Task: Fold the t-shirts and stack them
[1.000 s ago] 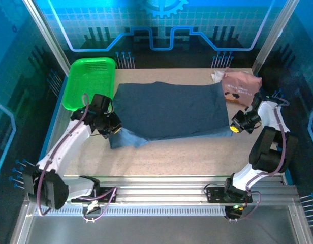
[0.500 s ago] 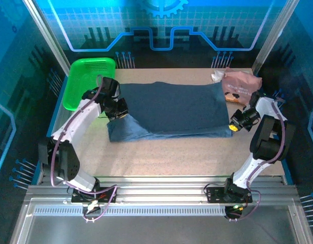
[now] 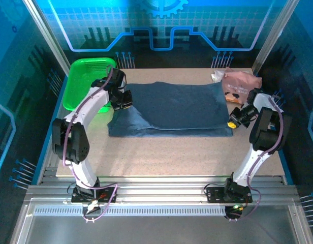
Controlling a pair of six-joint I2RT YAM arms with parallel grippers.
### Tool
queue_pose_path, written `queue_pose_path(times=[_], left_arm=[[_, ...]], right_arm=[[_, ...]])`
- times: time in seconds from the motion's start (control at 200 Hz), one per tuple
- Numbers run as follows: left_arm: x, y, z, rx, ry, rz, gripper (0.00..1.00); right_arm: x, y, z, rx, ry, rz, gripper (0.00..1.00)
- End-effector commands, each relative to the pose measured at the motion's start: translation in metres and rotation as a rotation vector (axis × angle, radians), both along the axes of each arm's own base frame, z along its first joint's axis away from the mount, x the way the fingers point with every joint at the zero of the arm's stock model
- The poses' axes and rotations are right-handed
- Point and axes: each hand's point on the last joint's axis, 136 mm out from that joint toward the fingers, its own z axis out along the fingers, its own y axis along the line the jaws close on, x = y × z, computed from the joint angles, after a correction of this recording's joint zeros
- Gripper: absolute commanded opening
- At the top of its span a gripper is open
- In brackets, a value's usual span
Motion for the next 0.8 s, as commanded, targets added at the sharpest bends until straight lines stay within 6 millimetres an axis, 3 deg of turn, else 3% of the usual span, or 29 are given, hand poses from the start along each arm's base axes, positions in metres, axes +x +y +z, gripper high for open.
queue_pose_path(times=[0.0,0.175,0.28,0.34,0.41,0.495,0.59,0.675,0.795], left_arm=[[0.013,0.008,-0.005,0.03,-0.009,-0.009,0.0],[0.031,0.005,-0.014,0.01,-0.019,0.012,0.01],[0.047,0.001,-0.015,-0.024,-0.035,0.034,0.18],[0.057,-0.003,-0.01,-0.054,-0.059,0.048,0.38],[0.068,-0.008,0.006,-0.088,-0.103,0.064,0.5],[0.073,-0.011,0.034,-0.133,-0.153,0.089,0.61],[0.061,-0.012,0.07,-0.179,-0.217,0.119,0.74],[0.036,-0.011,0.09,-0.211,-0.243,0.141,0.8],[-0.014,-0.01,0.078,-0.247,-0.183,0.157,0.84]], right_arm=[[0.013,0.002,-0.004,0.015,-0.012,0.008,0.0],[0.031,-0.002,-0.01,0.033,-0.022,-0.009,0.05],[0.053,-0.003,-0.009,0.087,-0.062,-0.045,0.15],[0.068,-0.007,-0.005,0.117,-0.095,-0.069,0.21],[0.085,-0.013,0.006,0.142,-0.151,-0.097,0.41],[0.098,-0.025,0.029,0.163,-0.216,-0.131,0.51],[0.097,-0.03,0.059,0.139,-0.285,-0.106,0.56],[0.079,-0.022,0.078,0.101,-0.298,-0.043,0.58],[0.041,0.002,0.082,0.073,-0.3,0.021,0.62]])
